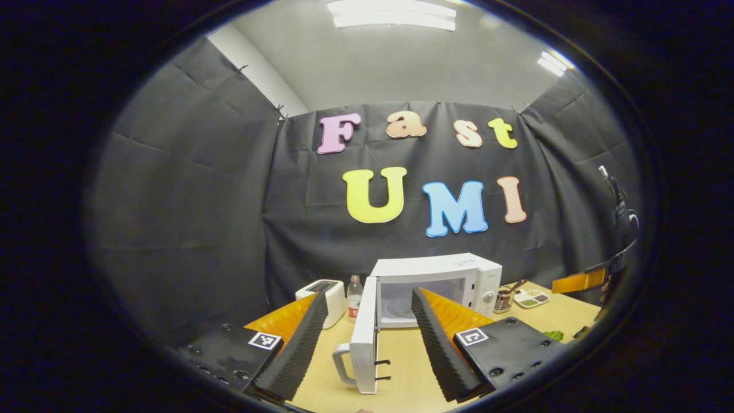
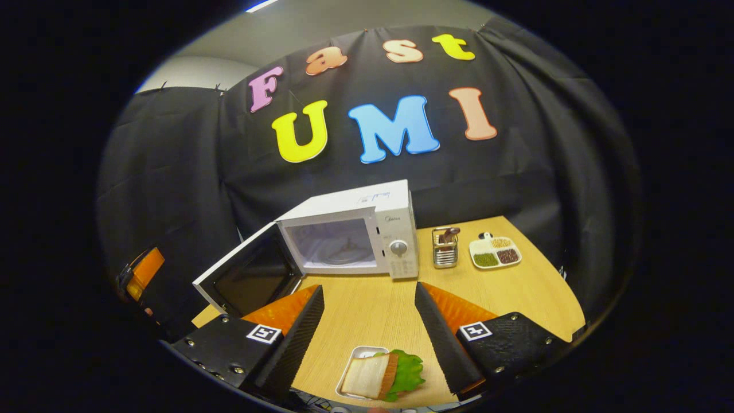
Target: Open the microwave oven with the left hand, put the food in, and close the microwave oven.
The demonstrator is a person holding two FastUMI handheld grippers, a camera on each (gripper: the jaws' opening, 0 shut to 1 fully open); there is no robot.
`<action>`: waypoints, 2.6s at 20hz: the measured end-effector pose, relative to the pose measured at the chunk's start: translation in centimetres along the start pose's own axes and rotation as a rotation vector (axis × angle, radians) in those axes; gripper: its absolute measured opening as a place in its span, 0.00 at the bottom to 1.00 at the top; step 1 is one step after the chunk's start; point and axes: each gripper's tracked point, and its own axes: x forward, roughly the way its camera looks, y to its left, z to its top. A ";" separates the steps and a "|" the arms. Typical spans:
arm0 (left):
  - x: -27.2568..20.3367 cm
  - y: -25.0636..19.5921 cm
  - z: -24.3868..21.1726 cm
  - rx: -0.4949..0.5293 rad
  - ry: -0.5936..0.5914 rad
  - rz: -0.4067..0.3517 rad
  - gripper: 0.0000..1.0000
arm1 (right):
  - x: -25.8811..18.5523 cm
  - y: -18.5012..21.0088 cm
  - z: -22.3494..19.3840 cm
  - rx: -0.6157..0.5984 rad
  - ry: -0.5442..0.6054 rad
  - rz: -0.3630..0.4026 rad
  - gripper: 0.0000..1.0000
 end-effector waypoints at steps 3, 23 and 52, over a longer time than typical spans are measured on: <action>-0.4 -1.3 0.7 0.009 -0.006 0.020 0.96 | 1.1 -1.5 -2.7 0.074 0.104 0.025 0.97; -3.3 -4.8 0.9 0.086 0.040 0.175 0.96 | 0.8 -2.5 -16.9 0.410 0.640 0.206 0.96; 6.8 3.8 3.4 0.014 -0.077 0.120 0.96 | 9.8 7.3 -3.6 0.556 0.310 0.274 0.36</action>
